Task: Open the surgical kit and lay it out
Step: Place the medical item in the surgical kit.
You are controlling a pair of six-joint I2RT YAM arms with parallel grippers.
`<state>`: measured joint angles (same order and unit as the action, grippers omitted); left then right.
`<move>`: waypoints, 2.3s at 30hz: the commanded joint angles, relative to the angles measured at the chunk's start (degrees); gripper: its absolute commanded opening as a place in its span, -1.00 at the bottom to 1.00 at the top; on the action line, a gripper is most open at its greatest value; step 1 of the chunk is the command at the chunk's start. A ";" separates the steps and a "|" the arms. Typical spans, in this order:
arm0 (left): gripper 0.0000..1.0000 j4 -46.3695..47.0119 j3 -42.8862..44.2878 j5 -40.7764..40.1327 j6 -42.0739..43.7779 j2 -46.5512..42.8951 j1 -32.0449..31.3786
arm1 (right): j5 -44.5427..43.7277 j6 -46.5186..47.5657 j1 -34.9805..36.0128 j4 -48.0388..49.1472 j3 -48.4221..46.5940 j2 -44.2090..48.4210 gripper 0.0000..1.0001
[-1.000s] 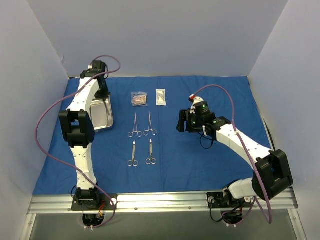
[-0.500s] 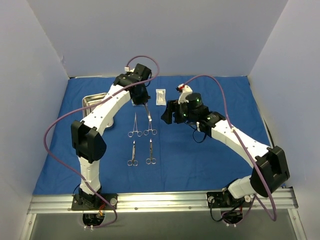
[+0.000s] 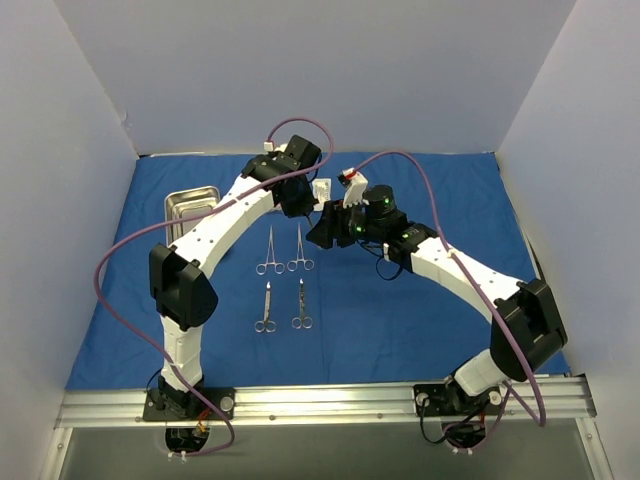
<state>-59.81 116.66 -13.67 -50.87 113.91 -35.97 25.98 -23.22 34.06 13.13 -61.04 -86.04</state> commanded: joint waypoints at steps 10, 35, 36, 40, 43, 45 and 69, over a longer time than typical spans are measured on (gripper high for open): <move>-0.95 4.09 -1.26 0.14 0.95 -5.62 -0.51 | 4.52 -2.88 -0.93 6.12 -0.23 -3.26 -0.31; -0.41 23.13 -12.59 2.77 8.24 -14.85 0.54 | 11.11 -6.57 -4.44 8.41 -2.07 -2.56 -1.00; -0.26 24.55 -13.99 3.21 9.72 -15.64 0.89 | 11.55 -7.01 -4.88 8.93 -2.33 -1.86 -1.00; 0.63 31.67 -18.03 8.21 13.42 -20.38 3.62 | 15.23 -9.99 -7.08 11.74 -2.60 -0.36 -1.00; 0.94 39.14 -22.33 18.91 16.41 -23.19 6.78 | 18.84 -13.24 -8.75 15.08 -2.69 0.43 -1.00; 0.89 44.68 -24.45 27.94 16.51 -24.52 9.49 | 21.91 -15.70 -9.89 18.40 -2.69 0.87 -1.00; 0.05 74.49 -34.92 57.62 2.18 -25.84 15.05 | 35.37 -47.53 -11.56 63.96 1.44 -4.31 -1.00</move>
<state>10.74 82.32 43.79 -48.12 89.36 -21.54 59.00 -69.71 22.79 69.76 -59.35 -90.37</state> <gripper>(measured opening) 0.559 0.009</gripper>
